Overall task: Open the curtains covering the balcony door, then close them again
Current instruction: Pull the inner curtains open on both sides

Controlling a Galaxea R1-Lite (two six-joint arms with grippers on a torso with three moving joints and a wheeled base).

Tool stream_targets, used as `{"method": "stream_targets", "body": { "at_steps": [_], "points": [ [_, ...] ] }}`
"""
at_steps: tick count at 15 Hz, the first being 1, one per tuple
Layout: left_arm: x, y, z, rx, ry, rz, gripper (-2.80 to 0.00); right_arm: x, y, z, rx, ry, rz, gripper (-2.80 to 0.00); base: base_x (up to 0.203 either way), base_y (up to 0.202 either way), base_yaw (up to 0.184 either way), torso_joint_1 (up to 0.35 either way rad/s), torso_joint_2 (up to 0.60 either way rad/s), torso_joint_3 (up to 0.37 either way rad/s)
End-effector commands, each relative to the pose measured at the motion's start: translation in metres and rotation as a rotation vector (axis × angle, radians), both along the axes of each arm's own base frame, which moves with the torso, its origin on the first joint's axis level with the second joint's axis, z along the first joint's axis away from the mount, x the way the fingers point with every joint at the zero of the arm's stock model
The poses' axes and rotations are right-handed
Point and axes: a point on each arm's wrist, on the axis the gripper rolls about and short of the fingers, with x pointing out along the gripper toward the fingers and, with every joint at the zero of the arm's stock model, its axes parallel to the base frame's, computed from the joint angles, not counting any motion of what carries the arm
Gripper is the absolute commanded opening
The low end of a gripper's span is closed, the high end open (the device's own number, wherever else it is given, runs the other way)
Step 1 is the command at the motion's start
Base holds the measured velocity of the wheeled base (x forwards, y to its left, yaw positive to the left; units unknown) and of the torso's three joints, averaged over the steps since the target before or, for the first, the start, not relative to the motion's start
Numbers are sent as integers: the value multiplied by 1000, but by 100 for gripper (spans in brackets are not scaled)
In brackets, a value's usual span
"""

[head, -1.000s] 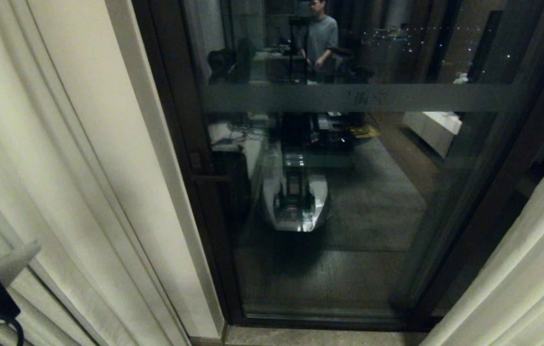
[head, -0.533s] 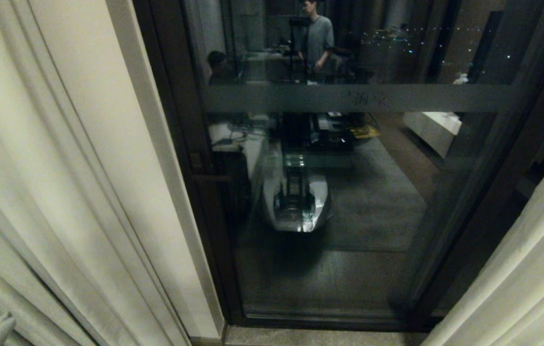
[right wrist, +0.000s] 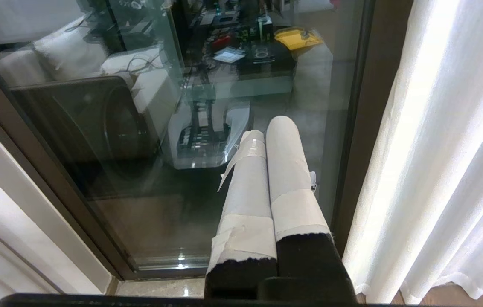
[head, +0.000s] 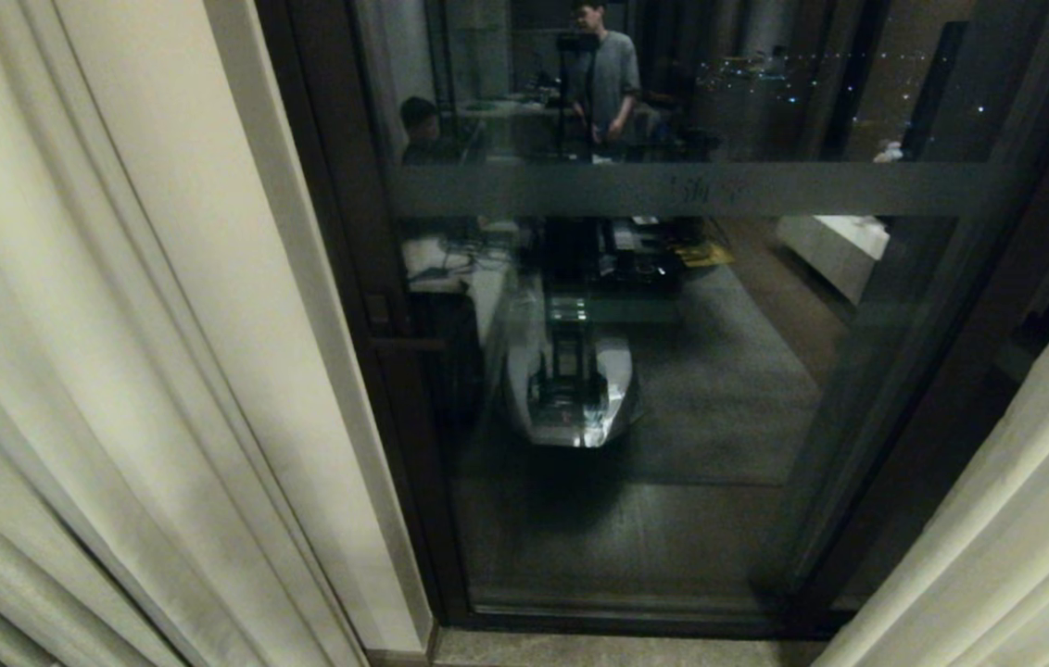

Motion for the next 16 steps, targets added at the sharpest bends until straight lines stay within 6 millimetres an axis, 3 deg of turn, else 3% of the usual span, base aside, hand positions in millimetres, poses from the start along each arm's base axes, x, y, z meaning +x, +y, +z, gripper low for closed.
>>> {"method": "stream_targets", "body": {
  "at_steps": [1,5,16],
  "points": [
    [-6,0,-4,3,-26,28,-280,0,0,0,1,-1,1,-280,0,0,0,0,0,0],
    [-21,1,-9,-22,-195,43,-280,0,0,0,2,-1,1,-280,0,0,0,0,0,0],
    [-21,1,-9,-27,-195,49,-280,0,0,0,2,-1,0,-280,0,0,0,0,0,0]
  ]
}}
